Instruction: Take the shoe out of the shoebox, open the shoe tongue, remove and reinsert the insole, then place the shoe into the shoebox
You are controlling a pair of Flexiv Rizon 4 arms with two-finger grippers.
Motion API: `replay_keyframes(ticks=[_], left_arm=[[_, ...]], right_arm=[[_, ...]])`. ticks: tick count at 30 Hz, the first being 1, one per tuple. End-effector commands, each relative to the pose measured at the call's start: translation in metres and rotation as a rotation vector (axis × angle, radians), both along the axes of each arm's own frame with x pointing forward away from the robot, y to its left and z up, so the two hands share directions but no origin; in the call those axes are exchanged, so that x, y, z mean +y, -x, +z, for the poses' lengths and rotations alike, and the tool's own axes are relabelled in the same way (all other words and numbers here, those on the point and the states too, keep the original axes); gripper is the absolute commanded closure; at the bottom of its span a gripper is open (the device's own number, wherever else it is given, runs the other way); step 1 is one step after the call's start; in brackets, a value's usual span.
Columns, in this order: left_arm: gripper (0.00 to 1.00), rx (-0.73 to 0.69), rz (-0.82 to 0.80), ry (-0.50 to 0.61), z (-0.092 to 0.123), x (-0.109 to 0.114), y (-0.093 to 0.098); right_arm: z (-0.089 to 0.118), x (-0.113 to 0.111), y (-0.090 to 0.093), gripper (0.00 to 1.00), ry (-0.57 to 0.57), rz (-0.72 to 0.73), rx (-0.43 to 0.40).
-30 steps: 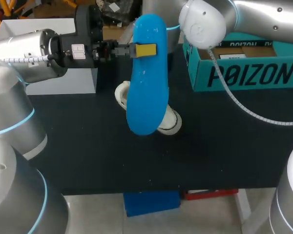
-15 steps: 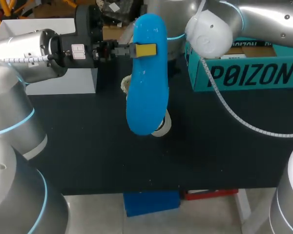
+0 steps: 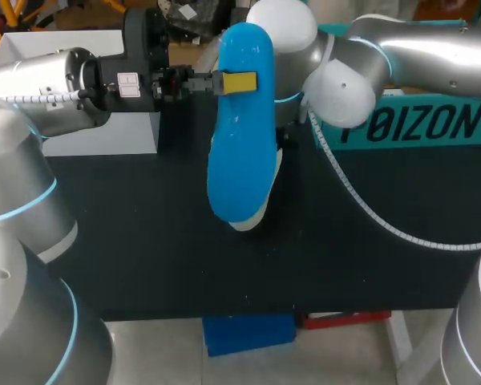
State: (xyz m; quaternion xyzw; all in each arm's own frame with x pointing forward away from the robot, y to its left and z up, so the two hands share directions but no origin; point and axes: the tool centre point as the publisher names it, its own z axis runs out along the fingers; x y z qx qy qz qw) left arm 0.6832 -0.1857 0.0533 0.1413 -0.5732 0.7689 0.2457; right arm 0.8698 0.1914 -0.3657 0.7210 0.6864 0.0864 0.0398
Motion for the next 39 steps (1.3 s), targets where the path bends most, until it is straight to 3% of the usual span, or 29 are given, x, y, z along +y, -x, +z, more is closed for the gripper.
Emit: replay_keyframes(ticks=[1, 11, 27, 28, 29, 30, 39], left_arm=[[1.00, 0.001, 0.003, -0.004, 0.000, -0.001, 0.001], [1.00, 0.001, 0.003, -0.004, 0.000, -0.001, 0.001], [1.00, 0.001, 0.003, -0.004, 0.000, -0.001, 0.001], [1.00, 0.001, 0.003, -0.004, 0.000, -0.001, 0.001], [1.00, 0.001, 0.003, -0.004, 0.000, -0.001, 0.001], [1.00, 0.001, 0.003, -0.004, 0.000, -0.001, 0.001], [1.00, 0.001, 0.003, -0.004, 0.000, -0.001, 0.001]], right_arm=[[-0.007, -0.001, -0.001, 1.00, -0.005, 0.031, -0.008], [0.003, 0.000, -0.003, 1.00, -0.015, 0.136, -0.025], [-0.036, -0.006, -0.004, 1.00, -0.046, 0.143, -0.008], [-0.037, -0.008, -0.003, 0.67, -0.048, 0.131, -0.007], [-0.037, -0.010, -0.002, 0.07, -0.051, 0.127, -0.008], [-0.035, -0.012, 0.000, 0.00, -0.049, 0.120, -0.009], [-0.002, -0.024, 0.015, 0.00, -0.081, 0.108, -0.076]])
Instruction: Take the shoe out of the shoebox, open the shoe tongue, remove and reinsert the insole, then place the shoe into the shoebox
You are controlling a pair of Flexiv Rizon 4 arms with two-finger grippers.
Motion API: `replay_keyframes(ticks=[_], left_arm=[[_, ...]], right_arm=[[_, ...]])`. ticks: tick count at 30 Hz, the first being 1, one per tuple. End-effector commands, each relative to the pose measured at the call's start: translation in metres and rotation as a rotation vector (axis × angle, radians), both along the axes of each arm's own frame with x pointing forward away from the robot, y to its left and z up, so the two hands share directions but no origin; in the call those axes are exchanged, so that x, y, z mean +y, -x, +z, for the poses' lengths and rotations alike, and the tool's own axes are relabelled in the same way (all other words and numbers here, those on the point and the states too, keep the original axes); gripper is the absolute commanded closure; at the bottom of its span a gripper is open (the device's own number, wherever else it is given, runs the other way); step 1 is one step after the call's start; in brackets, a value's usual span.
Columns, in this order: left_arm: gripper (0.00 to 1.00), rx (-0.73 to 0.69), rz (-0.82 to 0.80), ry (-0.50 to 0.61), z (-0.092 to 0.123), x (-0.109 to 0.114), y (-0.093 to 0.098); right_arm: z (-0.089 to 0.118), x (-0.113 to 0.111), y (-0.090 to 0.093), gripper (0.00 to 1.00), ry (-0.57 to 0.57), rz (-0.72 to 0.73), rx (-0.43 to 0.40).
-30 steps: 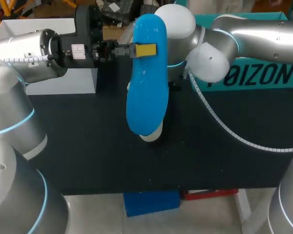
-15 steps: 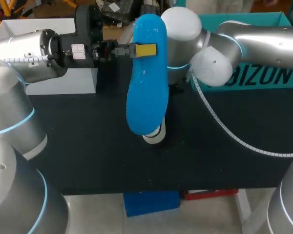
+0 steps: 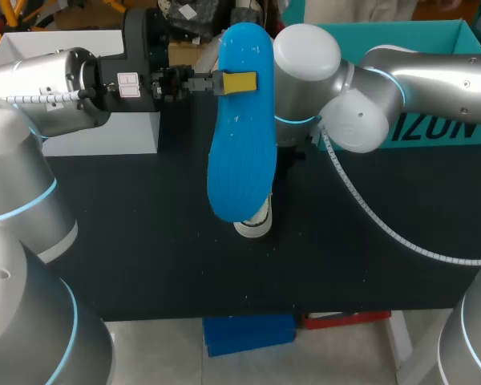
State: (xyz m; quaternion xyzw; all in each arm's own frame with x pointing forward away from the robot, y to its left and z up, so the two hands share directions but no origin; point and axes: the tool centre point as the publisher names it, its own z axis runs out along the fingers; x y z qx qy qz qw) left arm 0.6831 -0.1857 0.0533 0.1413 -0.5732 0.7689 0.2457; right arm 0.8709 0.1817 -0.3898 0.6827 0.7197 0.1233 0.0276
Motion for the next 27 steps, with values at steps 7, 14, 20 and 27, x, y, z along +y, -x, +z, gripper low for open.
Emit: replay_keyframes(ticks=[7, 14, 20, 27], left_arm=[[1.00, 0.001, 0.003, -0.004, 0.000, -0.001, 0.001], [1.00, 0.001, 0.003, -0.004, 0.000, -0.001, 0.001], [1.00, 0.001, 0.003, -0.004, 0.000, -0.001, 0.001], [1.00, 0.001, 0.003, -0.004, 0.000, -0.001, 0.001]], right_arm=[[0.046, -0.012, 0.028, 0.00, -0.293, 0.158, -0.019], [0.056, -0.012, 0.032, 0.00, -0.325, 0.230, -0.015], [0.056, -0.012, 0.032, 0.00, -0.325, 0.230, -0.015], [0.080, -0.028, 0.049, 0.00, -0.606, 0.150, -0.082]])
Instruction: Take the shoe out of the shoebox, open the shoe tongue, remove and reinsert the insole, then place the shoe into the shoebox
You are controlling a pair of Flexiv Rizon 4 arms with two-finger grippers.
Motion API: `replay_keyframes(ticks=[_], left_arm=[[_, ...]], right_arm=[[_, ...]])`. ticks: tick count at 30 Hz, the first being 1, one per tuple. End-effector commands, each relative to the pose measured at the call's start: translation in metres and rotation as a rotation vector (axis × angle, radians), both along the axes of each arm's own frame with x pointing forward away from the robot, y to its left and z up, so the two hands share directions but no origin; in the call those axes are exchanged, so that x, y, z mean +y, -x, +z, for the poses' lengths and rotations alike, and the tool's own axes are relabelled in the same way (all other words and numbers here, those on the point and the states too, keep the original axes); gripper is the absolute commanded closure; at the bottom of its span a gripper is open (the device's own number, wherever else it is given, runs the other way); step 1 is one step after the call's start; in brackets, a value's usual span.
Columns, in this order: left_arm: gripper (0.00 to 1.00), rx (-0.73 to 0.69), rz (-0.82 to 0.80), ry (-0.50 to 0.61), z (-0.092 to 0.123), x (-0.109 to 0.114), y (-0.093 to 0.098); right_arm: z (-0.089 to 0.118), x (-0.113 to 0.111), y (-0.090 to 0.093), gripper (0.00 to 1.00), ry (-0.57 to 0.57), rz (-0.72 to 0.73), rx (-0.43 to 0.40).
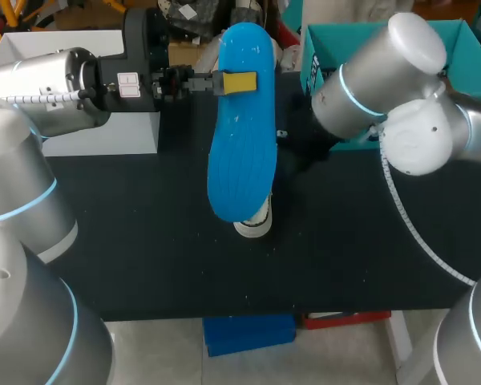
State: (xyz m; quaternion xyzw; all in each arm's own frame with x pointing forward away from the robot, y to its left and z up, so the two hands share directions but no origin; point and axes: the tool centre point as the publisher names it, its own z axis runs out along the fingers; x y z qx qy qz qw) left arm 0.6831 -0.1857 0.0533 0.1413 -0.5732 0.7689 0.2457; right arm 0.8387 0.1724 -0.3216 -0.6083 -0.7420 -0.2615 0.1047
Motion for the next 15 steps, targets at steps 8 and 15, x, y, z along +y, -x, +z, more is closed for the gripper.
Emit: replay_keyframes(ticks=[8, 15], left_arm=[[1.00, 0.001, 0.003, -0.004, 0.000, -0.001, 0.001], [1.00, 0.001, 0.003, -0.004, 0.000, -0.001, 0.001]], right_arm=[[0.038, -0.016, 0.019, 0.00, -0.475, -0.041, -0.031], [0.046, -0.015, 0.019, 0.00, -0.598, -0.023, 0.009]])
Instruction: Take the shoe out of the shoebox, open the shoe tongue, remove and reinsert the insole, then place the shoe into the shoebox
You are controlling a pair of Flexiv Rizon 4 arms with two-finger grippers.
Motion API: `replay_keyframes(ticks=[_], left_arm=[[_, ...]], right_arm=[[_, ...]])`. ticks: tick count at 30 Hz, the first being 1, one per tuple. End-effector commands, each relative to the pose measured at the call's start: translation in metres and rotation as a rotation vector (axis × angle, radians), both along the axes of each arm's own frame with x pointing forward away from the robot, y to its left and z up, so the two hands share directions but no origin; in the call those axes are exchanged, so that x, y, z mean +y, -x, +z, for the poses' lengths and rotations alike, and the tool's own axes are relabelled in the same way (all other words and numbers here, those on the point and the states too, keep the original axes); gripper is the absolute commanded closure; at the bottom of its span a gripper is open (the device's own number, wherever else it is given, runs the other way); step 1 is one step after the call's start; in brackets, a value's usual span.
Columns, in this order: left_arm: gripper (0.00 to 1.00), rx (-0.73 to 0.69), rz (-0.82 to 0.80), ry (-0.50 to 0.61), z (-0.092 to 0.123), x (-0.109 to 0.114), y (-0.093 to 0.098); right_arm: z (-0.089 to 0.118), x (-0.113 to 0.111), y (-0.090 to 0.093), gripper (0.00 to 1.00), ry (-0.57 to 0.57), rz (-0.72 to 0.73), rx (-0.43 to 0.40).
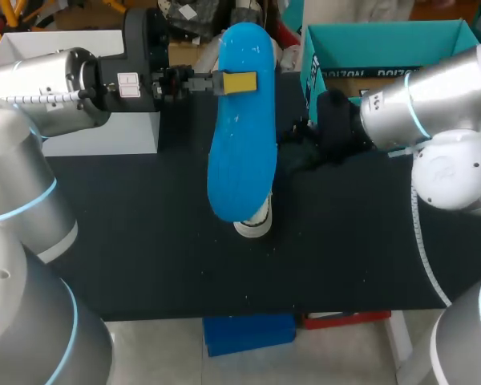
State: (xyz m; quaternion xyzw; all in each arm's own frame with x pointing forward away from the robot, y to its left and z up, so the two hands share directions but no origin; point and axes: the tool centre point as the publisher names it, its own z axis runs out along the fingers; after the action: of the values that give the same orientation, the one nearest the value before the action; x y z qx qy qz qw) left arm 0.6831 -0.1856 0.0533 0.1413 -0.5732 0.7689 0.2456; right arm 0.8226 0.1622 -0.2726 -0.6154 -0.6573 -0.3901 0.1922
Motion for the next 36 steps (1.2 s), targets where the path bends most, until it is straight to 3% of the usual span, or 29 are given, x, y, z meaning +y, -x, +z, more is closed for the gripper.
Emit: replay_keyframes(ticks=[1, 16, 25, 31, 36], left_arm=[[1.00, 0.001, 0.003, -0.004, 0.000, -0.001, 0.001], [1.00, 0.001, 0.003, -0.004, 0.000, -0.001, 0.001], [1.00, 0.001, 0.003, -0.004, 0.000, -0.001, 0.001], [1.00, 0.001, 0.003, -0.004, 0.000, -0.001, 0.001], [1.00, -0.272, -0.041, 0.048, -0.020, -0.011, -0.008]], right_arm=[[-0.002, -0.006, 0.003, 0.00, -0.274, 0.072, -0.009], [0.010, -0.015, 0.002, 0.00, -0.353, 0.069, 0.055], [0.030, -0.020, 0.000, 0.00, -0.397, 0.042, 0.049], [0.030, -0.020, 0.000, 0.00, -0.397, 0.042, 0.049], [0.030, -0.020, 0.000, 0.00, -0.397, 0.042, 0.049]])
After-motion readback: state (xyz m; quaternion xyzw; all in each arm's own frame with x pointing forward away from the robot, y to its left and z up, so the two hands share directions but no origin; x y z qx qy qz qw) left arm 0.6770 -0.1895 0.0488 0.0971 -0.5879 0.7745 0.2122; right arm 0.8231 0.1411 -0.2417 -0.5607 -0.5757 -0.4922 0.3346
